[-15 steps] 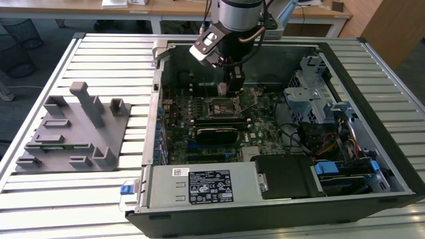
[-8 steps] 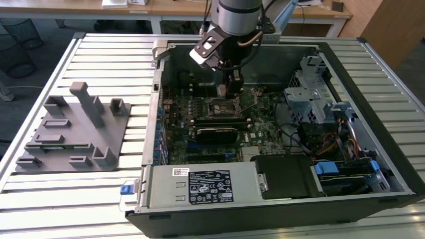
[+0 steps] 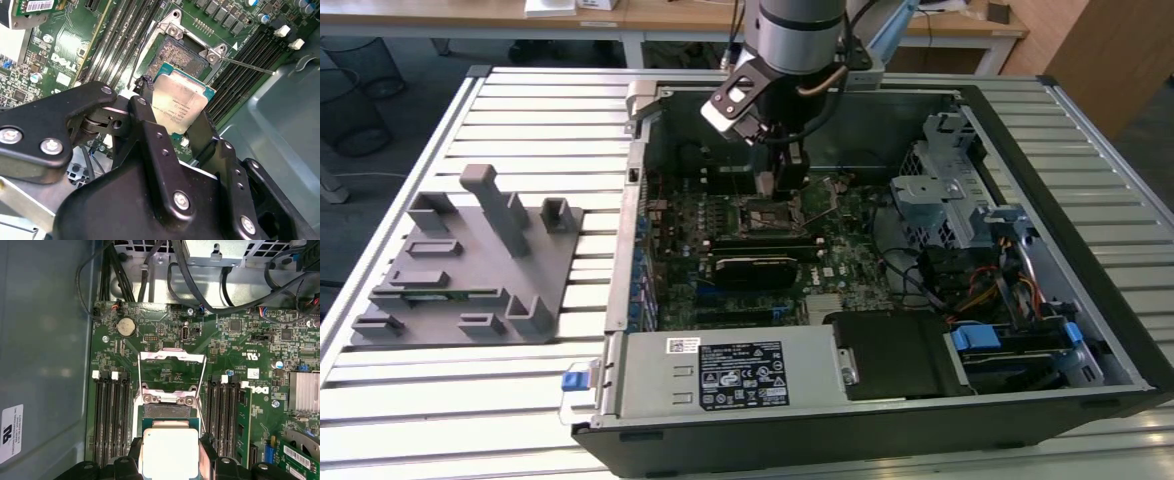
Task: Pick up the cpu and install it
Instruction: 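Place the cpu into insertion slot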
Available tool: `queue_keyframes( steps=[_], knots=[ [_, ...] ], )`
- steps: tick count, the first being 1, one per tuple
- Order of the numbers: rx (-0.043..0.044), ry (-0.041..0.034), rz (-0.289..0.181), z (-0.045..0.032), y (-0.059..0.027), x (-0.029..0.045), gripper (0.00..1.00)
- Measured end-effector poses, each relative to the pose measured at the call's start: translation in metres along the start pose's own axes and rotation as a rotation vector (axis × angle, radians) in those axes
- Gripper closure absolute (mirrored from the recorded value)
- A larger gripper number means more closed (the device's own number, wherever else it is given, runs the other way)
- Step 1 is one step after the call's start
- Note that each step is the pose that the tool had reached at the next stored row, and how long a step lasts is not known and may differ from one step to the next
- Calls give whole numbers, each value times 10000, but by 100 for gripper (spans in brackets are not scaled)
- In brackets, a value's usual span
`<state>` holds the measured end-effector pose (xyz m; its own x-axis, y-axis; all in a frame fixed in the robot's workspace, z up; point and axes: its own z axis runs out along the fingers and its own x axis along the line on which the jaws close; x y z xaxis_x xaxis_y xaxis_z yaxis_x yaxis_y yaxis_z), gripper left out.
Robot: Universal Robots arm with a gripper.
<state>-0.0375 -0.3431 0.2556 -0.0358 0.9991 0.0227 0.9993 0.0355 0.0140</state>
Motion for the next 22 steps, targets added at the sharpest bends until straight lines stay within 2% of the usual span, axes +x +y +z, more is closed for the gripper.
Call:
queue_keyframes(
  steps=[12,22],
  knots=[
    [-1,1,0,47,0,-1,47],
    [-3,-9,136,209,-7,2,47]
  ],
)
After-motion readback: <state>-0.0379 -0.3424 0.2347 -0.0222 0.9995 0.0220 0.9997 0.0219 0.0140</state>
